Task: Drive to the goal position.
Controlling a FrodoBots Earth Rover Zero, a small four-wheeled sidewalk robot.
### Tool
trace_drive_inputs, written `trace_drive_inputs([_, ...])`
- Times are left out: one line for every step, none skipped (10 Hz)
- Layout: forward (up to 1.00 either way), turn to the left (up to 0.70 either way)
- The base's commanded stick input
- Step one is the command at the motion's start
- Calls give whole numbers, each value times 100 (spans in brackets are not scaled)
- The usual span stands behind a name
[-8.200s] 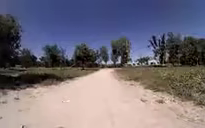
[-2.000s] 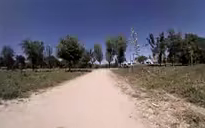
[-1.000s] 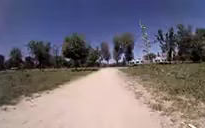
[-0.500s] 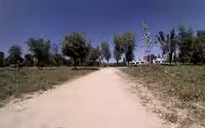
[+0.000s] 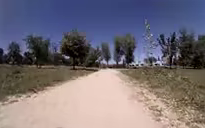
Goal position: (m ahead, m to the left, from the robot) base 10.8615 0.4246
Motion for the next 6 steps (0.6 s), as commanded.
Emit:
trace_drive_inputs([85, 0])
trace_drive_inputs([85, -13])
trace_drive_inputs([85, -31])
trace_drive_inputs([85, -15])
trace_drive_inputs([85, 0])
trace_drive_inputs([85, 0])
